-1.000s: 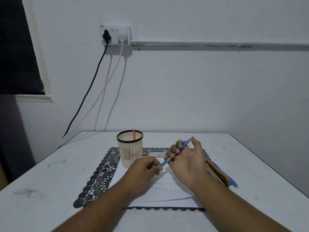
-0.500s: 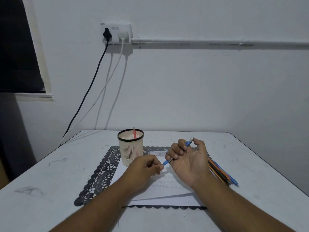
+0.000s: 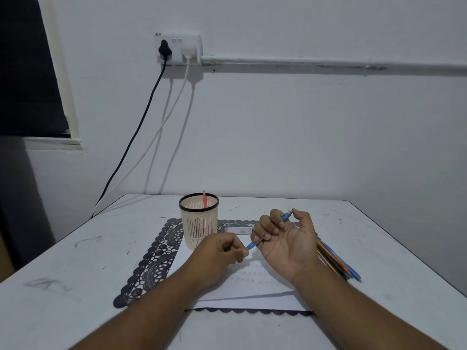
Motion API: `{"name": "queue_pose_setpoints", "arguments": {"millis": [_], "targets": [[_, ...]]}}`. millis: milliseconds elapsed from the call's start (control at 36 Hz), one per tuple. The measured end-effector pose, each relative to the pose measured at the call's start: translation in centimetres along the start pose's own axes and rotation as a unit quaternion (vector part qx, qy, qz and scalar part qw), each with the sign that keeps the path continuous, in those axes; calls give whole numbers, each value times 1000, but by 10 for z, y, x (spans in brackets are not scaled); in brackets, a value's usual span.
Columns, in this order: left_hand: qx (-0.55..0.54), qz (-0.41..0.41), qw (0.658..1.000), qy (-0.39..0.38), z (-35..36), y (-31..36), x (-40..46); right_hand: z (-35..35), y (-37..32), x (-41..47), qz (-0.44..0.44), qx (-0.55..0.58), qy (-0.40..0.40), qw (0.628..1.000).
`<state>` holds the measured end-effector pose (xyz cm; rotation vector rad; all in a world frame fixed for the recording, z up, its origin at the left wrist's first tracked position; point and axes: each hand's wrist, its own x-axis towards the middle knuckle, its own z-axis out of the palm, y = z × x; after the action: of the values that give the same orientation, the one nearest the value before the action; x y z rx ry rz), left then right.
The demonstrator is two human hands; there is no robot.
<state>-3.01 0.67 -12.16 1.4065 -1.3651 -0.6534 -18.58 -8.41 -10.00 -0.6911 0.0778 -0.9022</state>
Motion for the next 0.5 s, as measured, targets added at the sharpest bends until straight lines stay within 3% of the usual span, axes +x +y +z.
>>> {"name": "queue_pose_setpoints", "arguments": {"millis": [500], "targets": [[-17,-5,1000,5,1,2,0,-1,0,-1,7,-1,-9,1000]]}}
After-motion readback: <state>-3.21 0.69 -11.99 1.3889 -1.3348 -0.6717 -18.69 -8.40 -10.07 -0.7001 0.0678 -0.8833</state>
